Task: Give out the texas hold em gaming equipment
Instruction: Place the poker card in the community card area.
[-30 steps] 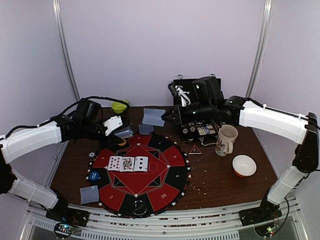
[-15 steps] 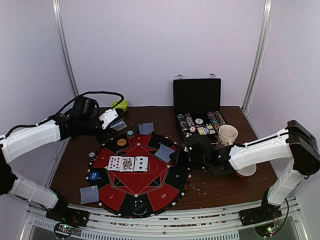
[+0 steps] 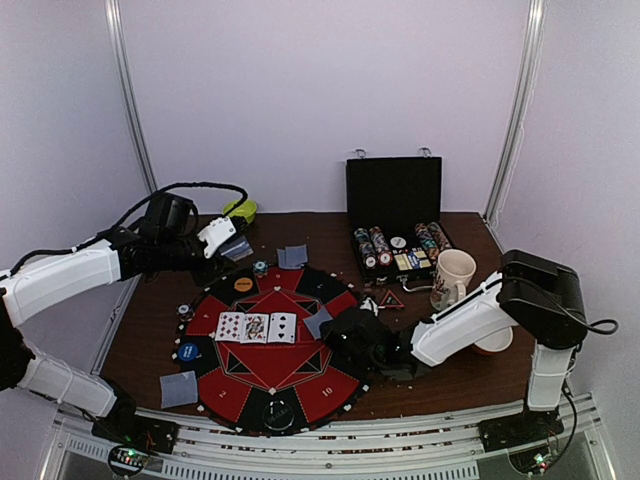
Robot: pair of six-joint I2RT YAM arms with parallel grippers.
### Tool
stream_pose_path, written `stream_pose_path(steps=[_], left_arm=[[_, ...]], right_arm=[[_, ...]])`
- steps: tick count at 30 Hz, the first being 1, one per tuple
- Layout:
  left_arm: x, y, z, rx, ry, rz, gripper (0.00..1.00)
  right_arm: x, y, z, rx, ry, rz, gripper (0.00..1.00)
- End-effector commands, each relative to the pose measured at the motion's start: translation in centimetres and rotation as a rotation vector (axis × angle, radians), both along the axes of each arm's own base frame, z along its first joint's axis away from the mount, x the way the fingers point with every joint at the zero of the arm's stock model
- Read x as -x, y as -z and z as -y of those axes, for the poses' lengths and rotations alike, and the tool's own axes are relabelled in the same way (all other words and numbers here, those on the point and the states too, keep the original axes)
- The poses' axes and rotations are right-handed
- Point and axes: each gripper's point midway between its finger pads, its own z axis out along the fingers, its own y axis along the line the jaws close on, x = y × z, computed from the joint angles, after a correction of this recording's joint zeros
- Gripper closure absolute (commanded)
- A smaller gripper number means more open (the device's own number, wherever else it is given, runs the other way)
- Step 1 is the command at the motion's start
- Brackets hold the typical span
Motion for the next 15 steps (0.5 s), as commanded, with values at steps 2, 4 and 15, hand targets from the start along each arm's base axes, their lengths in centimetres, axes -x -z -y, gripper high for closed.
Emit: stream_pose_path(steps=[2, 4, 15], left_arm=[[-1.0, -3.3, 0.1, 0.055, -0.009, 0.092, 0.63], [-1.0, -3.2, 0.1, 0.055, -0.009, 0.089, 0.63], [-1.0, -3.0, 0.1, 0.056, -0.002, 0.08, 0.62]], right_arm=[[1.1, 0.0, -0.8, -0.006, -0.053, -0.038, 0.73], [2.1, 0.3, -0.7, 0.004, -0.102, -0.061, 0.71], [4.6, -1.5, 2.7, 0.194, -0.425, -0.145, 0.59]])
